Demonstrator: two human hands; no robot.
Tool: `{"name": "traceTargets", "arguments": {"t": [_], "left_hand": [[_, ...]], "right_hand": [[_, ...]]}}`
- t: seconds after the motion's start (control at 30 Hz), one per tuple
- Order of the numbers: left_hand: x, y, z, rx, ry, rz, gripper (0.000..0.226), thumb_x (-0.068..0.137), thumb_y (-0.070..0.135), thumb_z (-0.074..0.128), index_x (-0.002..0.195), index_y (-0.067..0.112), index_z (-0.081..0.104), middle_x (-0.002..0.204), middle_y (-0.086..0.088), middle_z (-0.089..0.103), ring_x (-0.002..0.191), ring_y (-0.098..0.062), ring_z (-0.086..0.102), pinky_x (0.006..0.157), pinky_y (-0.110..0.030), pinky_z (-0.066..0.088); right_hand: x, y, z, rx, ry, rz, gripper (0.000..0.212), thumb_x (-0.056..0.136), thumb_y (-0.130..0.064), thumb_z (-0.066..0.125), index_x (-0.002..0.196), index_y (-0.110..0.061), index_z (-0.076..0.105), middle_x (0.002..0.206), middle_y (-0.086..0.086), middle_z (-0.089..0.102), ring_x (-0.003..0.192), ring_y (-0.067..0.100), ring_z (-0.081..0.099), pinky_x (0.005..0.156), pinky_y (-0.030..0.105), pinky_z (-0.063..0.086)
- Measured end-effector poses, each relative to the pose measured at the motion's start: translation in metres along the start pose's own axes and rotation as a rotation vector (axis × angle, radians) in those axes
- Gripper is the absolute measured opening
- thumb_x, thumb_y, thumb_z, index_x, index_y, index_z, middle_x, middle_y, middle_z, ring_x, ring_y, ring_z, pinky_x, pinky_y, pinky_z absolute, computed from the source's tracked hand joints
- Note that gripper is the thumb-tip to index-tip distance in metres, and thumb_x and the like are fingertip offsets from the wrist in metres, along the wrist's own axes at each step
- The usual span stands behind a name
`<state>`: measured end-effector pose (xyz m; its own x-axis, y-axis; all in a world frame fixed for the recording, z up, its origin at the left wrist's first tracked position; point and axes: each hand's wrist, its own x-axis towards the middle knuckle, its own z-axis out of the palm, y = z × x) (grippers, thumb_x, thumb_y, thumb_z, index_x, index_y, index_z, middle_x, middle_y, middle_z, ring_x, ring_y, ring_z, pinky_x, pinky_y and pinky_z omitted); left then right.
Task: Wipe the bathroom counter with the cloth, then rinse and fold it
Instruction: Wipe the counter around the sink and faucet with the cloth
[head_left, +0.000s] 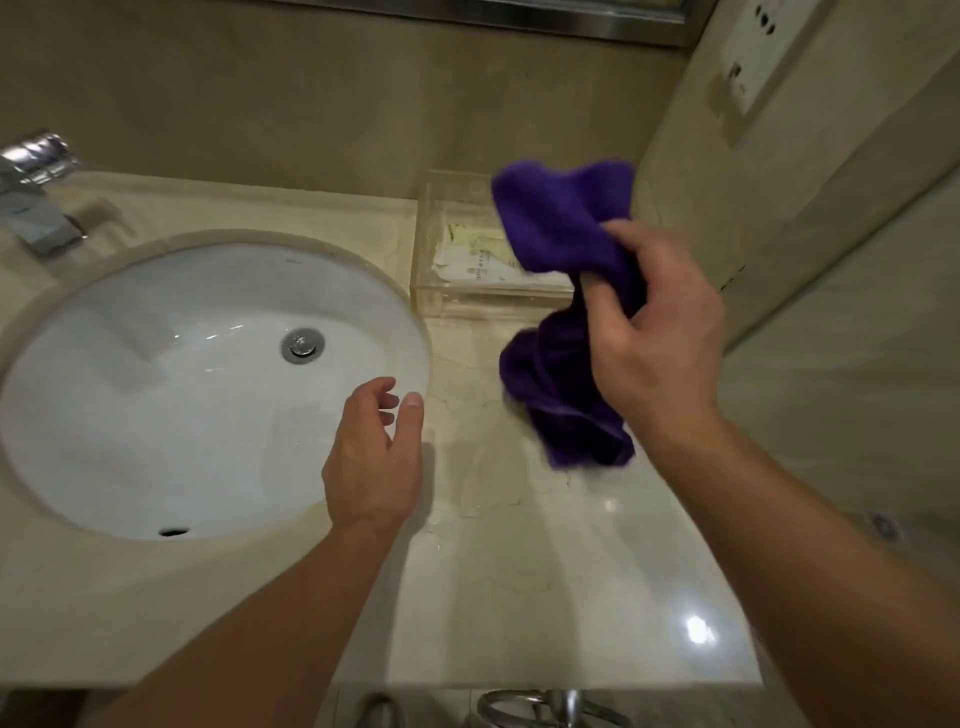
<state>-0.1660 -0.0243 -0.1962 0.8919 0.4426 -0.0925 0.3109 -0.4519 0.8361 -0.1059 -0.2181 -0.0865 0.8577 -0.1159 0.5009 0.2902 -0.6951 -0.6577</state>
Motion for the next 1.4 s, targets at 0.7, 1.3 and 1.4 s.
{"name": "traceTargets", "arguments": {"t": [0.7, 1.3, 1.4], "left_hand": [[0.019, -0.032, -0.027, 0.472, -0.180, 0.065, 0.036, 0.102, 0.035, 0.029, 0.123, 0.023, 0.057, 0.119, -0.005, 0.060, 0.107, -0.029, 0.055, 0.093, -0.044, 0.042], [0.015, -0.031, -0.028, 0.508, -0.092, 0.173, 0.063, 0.088, 0.056, 0.017, 0.118, 0.020, 0.060, 0.112, -0.005, 0.064, 0.101, -0.031, 0.057, 0.088, -0.046, 0.044], [0.014, -0.031, -0.023, 0.591, -0.128, 0.185, 0.061, 0.090, 0.055, 0.021, 0.122, 0.020, 0.058, 0.115, -0.005, 0.064, 0.105, -0.031, 0.057, 0.089, -0.045, 0.040]], "right_hand": [[-0.057, 0.038, 0.070, -0.720, -0.718, 0.225, 0.078, 0.085, -0.085, 0.021, 0.154, -0.050, 0.013, 0.166, 0.003, 0.017, 0.149, 0.039, 0.017, 0.116, 0.067, 0.008], [-0.071, 0.066, 0.029, -0.711, -0.584, 0.179, 0.069, 0.086, -0.078, 0.033, 0.148, -0.048, 0.035, 0.154, -0.003, 0.042, 0.138, 0.030, 0.037, 0.115, 0.053, 0.021], [-0.068, 0.103, -0.014, -0.751, -0.521, 0.244, 0.064, 0.091, -0.072, 0.035, 0.147, -0.043, 0.040, 0.149, 0.003, 0.047, 0.136, 0.028, 0.039, 0.113, 0.047, 0.027]]}}
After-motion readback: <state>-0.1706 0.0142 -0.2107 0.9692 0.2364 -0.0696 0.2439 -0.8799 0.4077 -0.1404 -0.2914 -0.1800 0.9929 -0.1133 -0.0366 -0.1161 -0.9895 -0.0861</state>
